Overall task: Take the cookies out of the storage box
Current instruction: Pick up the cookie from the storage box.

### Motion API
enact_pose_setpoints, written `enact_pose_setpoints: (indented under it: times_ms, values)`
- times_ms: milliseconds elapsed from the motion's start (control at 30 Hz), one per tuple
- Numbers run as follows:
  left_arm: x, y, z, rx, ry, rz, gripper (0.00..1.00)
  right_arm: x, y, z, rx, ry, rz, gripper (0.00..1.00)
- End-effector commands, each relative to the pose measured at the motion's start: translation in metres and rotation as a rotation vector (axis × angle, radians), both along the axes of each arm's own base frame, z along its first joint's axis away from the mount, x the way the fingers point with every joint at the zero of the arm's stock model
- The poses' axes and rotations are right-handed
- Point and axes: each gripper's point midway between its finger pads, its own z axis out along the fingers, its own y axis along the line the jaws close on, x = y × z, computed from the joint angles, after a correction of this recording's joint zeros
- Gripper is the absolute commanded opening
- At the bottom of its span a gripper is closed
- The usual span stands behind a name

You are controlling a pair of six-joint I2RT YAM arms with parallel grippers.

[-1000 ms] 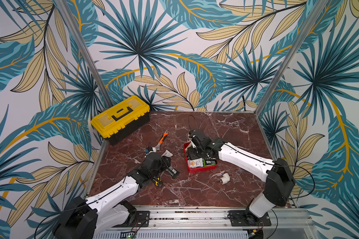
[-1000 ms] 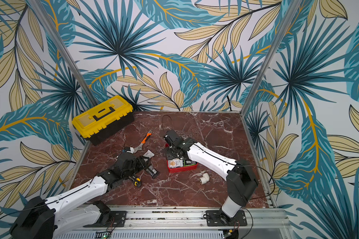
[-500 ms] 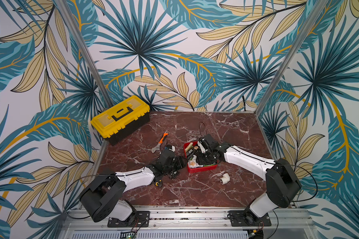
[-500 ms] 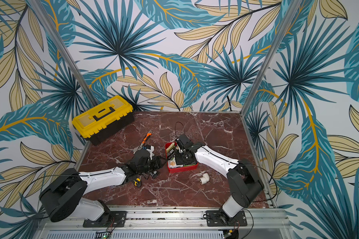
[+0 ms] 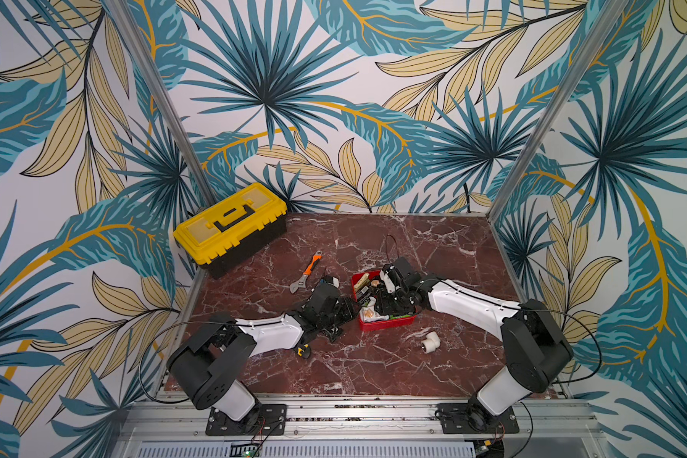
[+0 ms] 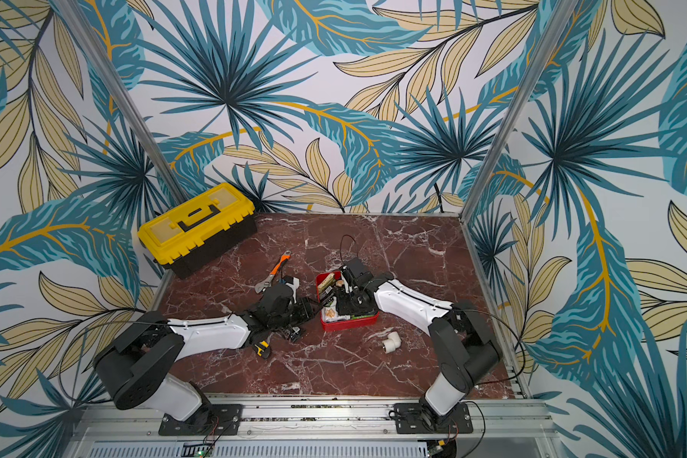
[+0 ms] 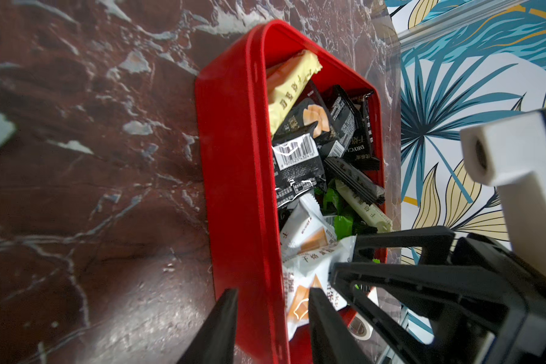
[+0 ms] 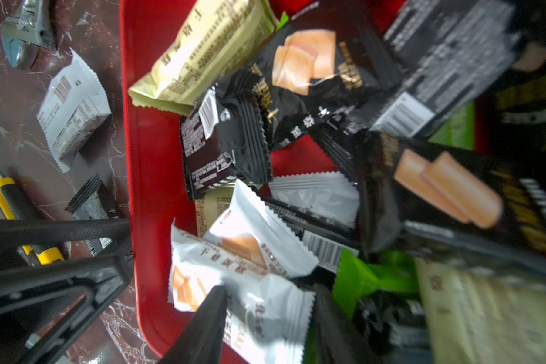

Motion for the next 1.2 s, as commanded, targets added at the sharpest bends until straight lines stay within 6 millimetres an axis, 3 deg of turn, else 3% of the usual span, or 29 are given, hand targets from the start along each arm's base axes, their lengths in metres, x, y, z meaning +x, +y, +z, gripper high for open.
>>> enact_pose_setpoints:
  times_ms: [0, 367, 1000, 1167]
  values:
    - [0.007, -0.006, 0.008, 0.002, -0.028, -0.002, 0.36, -0.006, 0.009, -0.007, 0.066, 0.032, 0.009, 0.49]
    - [0.011, -0.013, 0.003, 0.006, -0.018, -0.011, 0.26, -0.014, 0.033, 0.012, 0.249, 0.012, 0.063, 0.47]
    - [0.017, -0.018, 0.014, -0.009, -0.035, -0.010, 0.26, -0.013, 0.030, 0.012, 0.251, 0.003, 0.055, 0.29]
    - [0.018, -0.017, 0.021, -0.020, -0.051, -0.002, 0.30, -0.012, 0.023, 0.015, 0.232, -0.004, 0.037, 0.25]
